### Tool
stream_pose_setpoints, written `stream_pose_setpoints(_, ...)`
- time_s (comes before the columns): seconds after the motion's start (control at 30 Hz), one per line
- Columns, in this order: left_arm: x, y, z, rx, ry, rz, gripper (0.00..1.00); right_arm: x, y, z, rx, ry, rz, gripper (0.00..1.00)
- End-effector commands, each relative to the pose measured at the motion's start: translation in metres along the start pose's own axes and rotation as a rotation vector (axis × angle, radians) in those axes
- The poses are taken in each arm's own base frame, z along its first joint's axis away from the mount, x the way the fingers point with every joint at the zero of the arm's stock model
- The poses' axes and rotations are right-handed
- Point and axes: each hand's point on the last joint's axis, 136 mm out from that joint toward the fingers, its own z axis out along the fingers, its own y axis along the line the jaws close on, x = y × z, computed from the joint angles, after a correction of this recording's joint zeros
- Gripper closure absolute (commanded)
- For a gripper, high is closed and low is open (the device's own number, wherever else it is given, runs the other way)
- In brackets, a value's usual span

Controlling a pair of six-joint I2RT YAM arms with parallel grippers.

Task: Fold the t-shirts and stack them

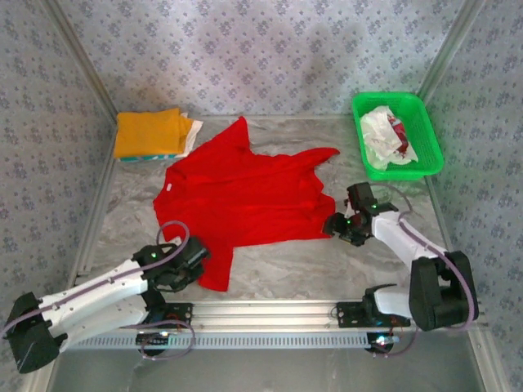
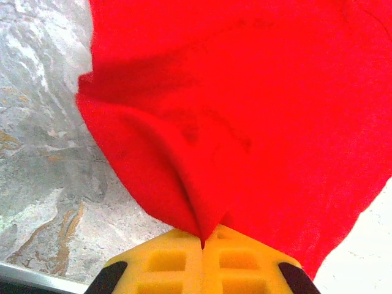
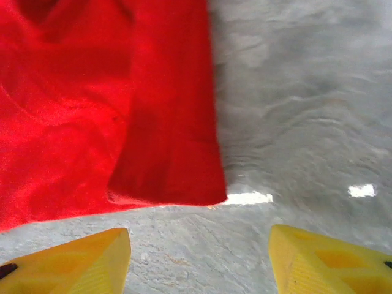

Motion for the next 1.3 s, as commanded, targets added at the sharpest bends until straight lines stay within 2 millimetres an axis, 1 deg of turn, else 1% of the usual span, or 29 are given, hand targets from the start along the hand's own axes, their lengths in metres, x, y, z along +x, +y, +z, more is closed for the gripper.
stream_pose_setpoints(0.0, -0.007, 0.007, -0.005, -0.018, -0.032, 0.010, 1.00, -0.026, 0.021, -0.007, 0.052, -0.117, -0.169, 0.37)
stream_pose_setpoints(0.1, -0.021, 0.020, -0.022, -0.023, -0.107, -0.018, 1.00, -0.032, 0.016, 0.000, 0.146, -0.103, -0.192, 0.36)
stream_pose_setpoints(0.2, -0.030, 0.021, -0.031, 0.042, -0.159, -0.049, 1.00, -0.029, 0.010, 0.011, 0.200, -0.070, -0.170, 0.35)
stream_pose_setpoints(0.27, -0.030, 0.023, -0.031, 0.060, -0.160, -0.063, 1.00, -0.024, 0.013, 0.016, 0.200, -0.064, -0.185, 0.34)
stream_pose_setpoints(0.37, -0.027, 0.025, -0.027, 0.054, -0.149, -0.064, 1.00, -0.010, 0.015, 0.025, 0.161, -0.005, -0.170, 0.33)
stream_pose_setpoints(0.4, -0.027, 0.024, -0.026, 0.057, -0.149, -0.061, 1.00, -0.002, 0.014, 0.029, 0.147, 0.024, -0.166, 0.32)
stream_pose_setpoints(0.47, -0.029, 0.022, -0.026, 0.064, -0.155, -0.056, 1.00, 0.005, 0.011, 0.034, 0.139, 0.039, -0.153, 0.33)
stream_pose_setpoints(0.53, -0.030, 0.022, -0.024, 0.058, -0.161, -0.054, 1.00, 0.008, 0.009, 0.038, 0.127, 0.040, -0.144, 0.42)
stream_pose_setpoints(0.57, -0.031, 0.021, -0.025, 0.058, -0.164, -0.052, 1.00, 0.008, 0.011, 0.039, 0.115, 0.036, -0.145, 0.43)
stream_pose_setpoints(0.6, -0.033, 0.020, -0.026, 0.063, -0.168, -0.051, 1.00, 0.008, 0.012, 0.039, 0.109, 0.034, -0.149, 0.49)
stream_pose_setpoints(0.63, -0.036, 0.017, -0.029, 0.072, -0.177, -0.046, 1.00, 0.007, 0.013, 0.038, 0.108, 0.029, -0.150, 0.56)
stream_pose_setpoints(0.67, -0.038, 0.015, -0.031, 0.078, -0.185, -0.042, 1.00, 0.006, 0.013, 0.037, 0.107, 0.023, -0.149, 0.61)
stream_pose_setpoints(0.7, -0.042, 0.014, -0.034, 0.079, -0.198, -0.041, 1.00, 0.004, 0.012, 0.035, 0.112, 0.015, -0.149, 0.67)
stream_pose_setpoints(0.73, -0.046, 0.013, -0.038, 0.082, -0.207, -0.037, 1.00, 0.001, 0.012, 0.031, 0.120, 0.003, -0.149, 0.75)
stream_pose_setpoints(0.8, -0.051, 0.011, -0.042, 0.086, -0.222, -0.033, 1.00, -0.003, 0.012, 0.022, 0.127, -0.021, -0.149, 0.87)
stream_pose_setpoints(0.9, -0.062, 0.009, -0.054, 0.087, -0.259, -0.025, 1.00, -0.005, 0.014, 0.003, 0.122, -0.038, -0.141, 1.00)
stream_pose_setpoints(1.03, -0.084, 0.005, -0.084, 0.093, -0.352, 0.002, 1.00, -0.010, 0.017, -0.034, 0.128, -0.075, -0.155, 1.00)
stream_pose_setpoints(1.13, -0.095, 0.005, -0.100, 0.084, -0.388, 0.027, 1.00, -0.012, 0.017, -0.053, 0.100, -0.077, -0.140, 1.00)
stream_pose_setpoints(1.27, -0.107, 0.011, -0.122, 0.079, -0.446, 0.040, 1.00, -0.015, 0.015, -0.079, 0.075, -0.103, -0.131, 1.00)
